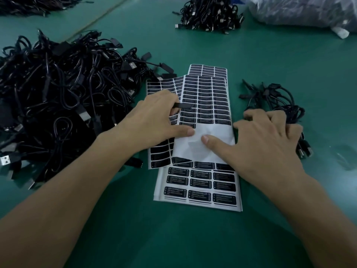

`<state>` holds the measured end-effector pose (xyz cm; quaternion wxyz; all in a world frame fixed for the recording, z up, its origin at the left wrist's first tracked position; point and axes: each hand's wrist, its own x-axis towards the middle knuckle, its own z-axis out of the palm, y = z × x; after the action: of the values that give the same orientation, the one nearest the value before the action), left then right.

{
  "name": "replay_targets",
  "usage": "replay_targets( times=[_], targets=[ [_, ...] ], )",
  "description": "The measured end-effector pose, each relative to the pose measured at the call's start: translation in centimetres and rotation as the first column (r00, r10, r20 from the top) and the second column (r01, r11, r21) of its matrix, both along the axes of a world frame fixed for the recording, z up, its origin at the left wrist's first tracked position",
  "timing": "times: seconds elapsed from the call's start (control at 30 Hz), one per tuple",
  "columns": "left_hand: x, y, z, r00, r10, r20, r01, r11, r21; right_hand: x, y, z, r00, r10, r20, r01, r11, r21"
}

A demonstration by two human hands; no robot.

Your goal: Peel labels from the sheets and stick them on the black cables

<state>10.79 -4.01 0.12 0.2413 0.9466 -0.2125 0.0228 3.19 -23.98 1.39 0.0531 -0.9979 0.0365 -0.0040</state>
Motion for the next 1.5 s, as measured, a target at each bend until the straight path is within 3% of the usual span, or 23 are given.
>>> replay_targets(
  times=[0.2, 0.37, 0.4, 0.47, 0.53, 0.77, 1.0, 1.17, 1.33, 1.5],
  targets=[
    [-0.3, -0.4, -0.1, 1.000, -0.018, 0.015, 0.018, 0.999, -0.050, 0.1, -0.1, -0.6, 0.997, 0.052, 0.064, -0.062, 0.985, 0.163],
    [-0.3, -0.5, -0.1, 0.998, -0.037, 0.048, 0.039, 0.999, -0.037, 0.6, 0.1, -1.5, 0.954, 0.165, 0.251, -0.232, 0.935, 0.267],
    [-0.4, -0.6, -0.1, 0.997, -0.044, 0.060, 0.046, 0.998, -0.039, 0.7, 0.1, -1.6, 0.945, 0.158, 0.287, -0.262, 0.892, 0.370],
    [-0.6, -0.7, 0.0, 0.994, -0.059, 0.093, 0.063, 0.997, -0.041, 0.8, 0.2, -1.5, 0.947, 0.121, 0.299, -0.292, 0.717, 0.633],
    [-0.7, -0.8, 0.0, 0.989, -0.090, 0.115, 0.095, 0.995, -0.037, 1.1, 0.0, -1.3, 0.953, 0.094, 0.287, -0.285, 0.595, 0.752],
    [-1.2, -1.0, 0.0, 0.974, -0.157, 0.161, 0.174, 0.980, -0.098, 1.4, -0.3, -1.3, 0.964, 0.026, 0.265, -0.242, 0.500, 0.831],
    [-2.0, -1.6, 0.2, 0.981, -0.112, 0.156, 0.151, 0.951, -0.269, 1.9, -0.6, -1.2, 0.986, -0.095, 0.135, -0.109, 0.239, 0.965],
    [-2.4, -2.3, 0.3, 0.989, -0.066, 0.135, 0.106, 0.940, -0.324, 1.9, -0.5, -1.1, 0.991, -0.107, 0.077, -0.053, 0.214, 0.975],
    [-2.6, -2.7, 0.3, 0.990, -0.043, 0.133, 0.094, 0.910, -0.404, 1.8, -0.3, -0.9, 0.998, -0.070, -0.007, 0.015, 0.117, 0.993],
    [-2.6, -2.7, 0.3, 0.989, -0.035, 0.144, 0.083, 0.936, -0.342, 1.7, 0.0, -0.8, 1.000, -0.019, -0.006, 0.009, 0.167, 0.986]
  ],
)
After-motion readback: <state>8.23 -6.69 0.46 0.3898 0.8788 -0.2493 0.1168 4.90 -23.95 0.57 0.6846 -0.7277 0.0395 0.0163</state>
